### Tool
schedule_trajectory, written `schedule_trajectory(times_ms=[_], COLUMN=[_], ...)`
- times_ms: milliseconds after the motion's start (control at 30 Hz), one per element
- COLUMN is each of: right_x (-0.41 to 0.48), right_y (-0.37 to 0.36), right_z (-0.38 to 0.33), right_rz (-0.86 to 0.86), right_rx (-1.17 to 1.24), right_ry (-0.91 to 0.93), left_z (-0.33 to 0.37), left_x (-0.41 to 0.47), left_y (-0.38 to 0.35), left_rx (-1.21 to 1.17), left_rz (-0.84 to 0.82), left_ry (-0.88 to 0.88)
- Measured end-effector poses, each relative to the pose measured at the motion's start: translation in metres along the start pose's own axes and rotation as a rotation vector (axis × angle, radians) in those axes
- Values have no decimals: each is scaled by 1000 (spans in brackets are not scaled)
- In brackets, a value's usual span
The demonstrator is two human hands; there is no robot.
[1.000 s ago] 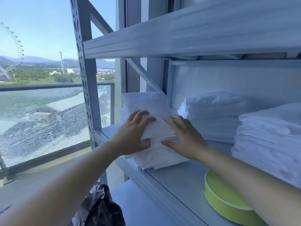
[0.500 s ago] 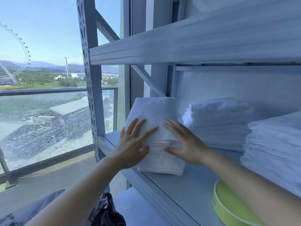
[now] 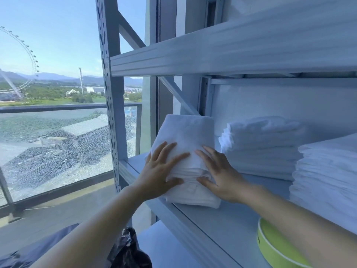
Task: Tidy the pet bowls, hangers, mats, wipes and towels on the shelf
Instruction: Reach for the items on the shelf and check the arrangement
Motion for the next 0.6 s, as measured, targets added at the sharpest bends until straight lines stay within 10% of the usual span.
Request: schedule_trajectory(times_ms=[600], right_x=[-15], right_y=[42], right_z=[33], right_rz=[-11], right_rx=[80], right_ry=[-142], left_z=[32], left_x=[24], left_y=[23], left_rx=[-347], left_rz=[-89], left_ry=[226])
Point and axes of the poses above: each hand's wrist, its own x-axis towards the middle knuckle, its own y-axis out of the back of the hand, z = x × y, the point moved 4 cm from there along x, towards the middle knuckle, and after that the axes turned 12 degrees about -z, right-handed, at the moved point
